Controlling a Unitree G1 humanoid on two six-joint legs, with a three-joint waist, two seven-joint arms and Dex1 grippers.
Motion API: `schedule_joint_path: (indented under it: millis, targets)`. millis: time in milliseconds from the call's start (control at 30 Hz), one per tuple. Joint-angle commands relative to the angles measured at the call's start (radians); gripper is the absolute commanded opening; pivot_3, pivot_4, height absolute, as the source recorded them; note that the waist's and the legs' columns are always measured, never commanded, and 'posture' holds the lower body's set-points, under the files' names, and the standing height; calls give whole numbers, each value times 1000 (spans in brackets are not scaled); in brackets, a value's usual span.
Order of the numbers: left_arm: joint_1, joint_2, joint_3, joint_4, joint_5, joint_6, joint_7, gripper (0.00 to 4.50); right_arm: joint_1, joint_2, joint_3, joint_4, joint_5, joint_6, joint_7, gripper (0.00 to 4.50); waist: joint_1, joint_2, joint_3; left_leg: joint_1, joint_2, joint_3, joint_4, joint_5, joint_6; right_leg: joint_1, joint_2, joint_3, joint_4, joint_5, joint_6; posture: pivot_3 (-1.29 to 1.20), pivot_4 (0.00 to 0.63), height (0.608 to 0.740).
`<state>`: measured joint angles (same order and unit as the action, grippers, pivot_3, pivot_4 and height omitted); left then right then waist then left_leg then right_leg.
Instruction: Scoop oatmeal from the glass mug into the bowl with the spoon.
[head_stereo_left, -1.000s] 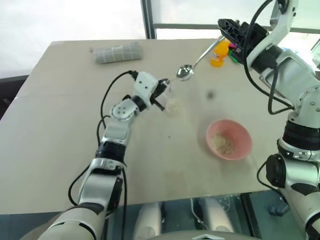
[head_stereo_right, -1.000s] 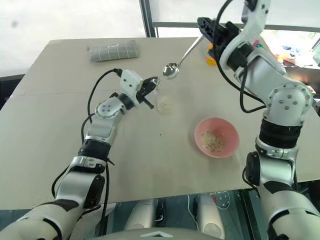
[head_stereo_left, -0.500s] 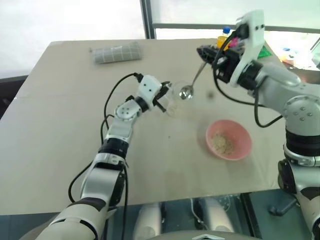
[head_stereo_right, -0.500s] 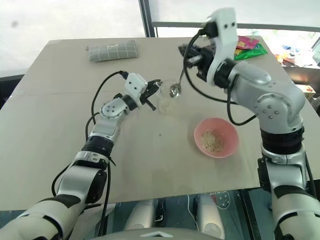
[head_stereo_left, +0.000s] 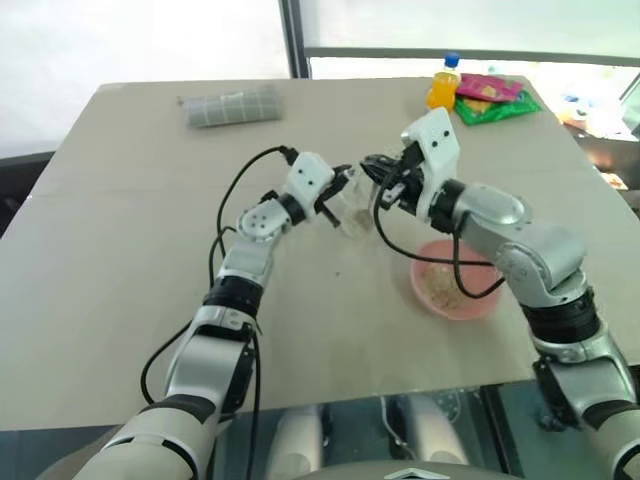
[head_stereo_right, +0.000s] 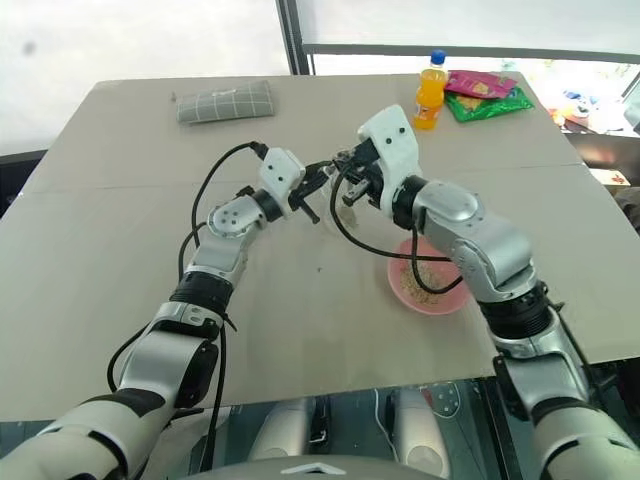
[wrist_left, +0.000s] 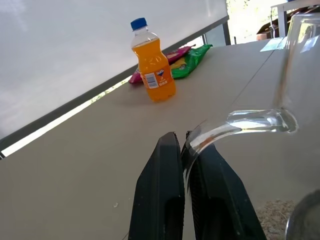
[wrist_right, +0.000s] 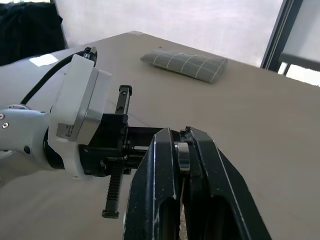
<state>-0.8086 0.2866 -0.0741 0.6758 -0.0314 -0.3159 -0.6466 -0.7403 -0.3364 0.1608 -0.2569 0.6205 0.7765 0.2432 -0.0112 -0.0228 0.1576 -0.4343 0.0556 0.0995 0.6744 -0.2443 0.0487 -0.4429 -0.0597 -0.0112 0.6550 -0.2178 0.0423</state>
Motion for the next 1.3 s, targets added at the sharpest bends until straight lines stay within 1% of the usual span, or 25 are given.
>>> schedule_joint_path:
  millis: [33,167,300,400,600,700,867,1033,1100,1167,1300]
  targets:
    - [-6,-6,13,-66,-13,-19,10,33,-24,58,-166,-25,118,99,-77,0,2,0,0,0,0,0,0,0,0,0,0,0,0,0,0,0,150,740]
    - [-1,-14,11,-61,-12,-19,11,33,-43,118,-345,2,253,213,-193,0,3,0,0,0,0,0,1,0,0,1,0,0,1,0,0,0,150,740]
    - [0,-32,21,-48,-25,-12,19,33,-64,110,-483,33,364,296,-280,0,2,0,0,0,0,-1,1,0,0,0,0,0,2,0,0,0,150,740]
    - [-1,-54,34,-27,-44,-9,22,33,-65,105,-555,52,423,327,-346,0,0,0,0,0,0,-1,1,-1,1,0,0,0,2,0,0,0,150,740]
    - [-2,-86,33,17,-41,-29,23,33,-75,89,-655,90,542,346,-482,0,-2,0,0,0,0,-1,1,-2,4,0,0,0,2,0,0,0,150,740]
    - [-5,-94,31,32,-36,-37,22,33,-76,57,-668,93,573,343,-508,0,-3,0,0,0,0,-1,1,-3,4,0,0,0,2,0,0,0,150,740]
    - [-11,-102,31,46,-35,-40,20,33,-82,-11,-630,64,583,335,-483,0,-2,0,0,0,0,0,1,-3,4,0,0,0,2,0,0,0,150,740]
    - [-18,-106,30,72,-32,-50,19,33,-80,-66,-571,15,562,320,-431,0,-2,0,0,1,0,-1,1,-3,5,0,0,0,2,0,0,0,150,740]
    - [-23,-111,29,84,-30,-55,19,33,-78,-95,-529,-17,539,315,-385,0,-2,0,0,1,0,-1,1,-3,5,0,0,0,2,0,0,0,150,740]
    - [-25,-116,29,90,-28,-58,19,33,-71,-101,-507,-36,535,309,-360,0,-2,0,0,0,0,-1,1,-3,5,0,0,1,2,0,0,0,150,740]
    - [-28,-124,30,95,-25,-62,18,33,-59,-90,-514,-19,532,288,-362,0,-2,0,0,0,0,-1,1,-3,5,0,0,0,2,0,0,0,150,740]
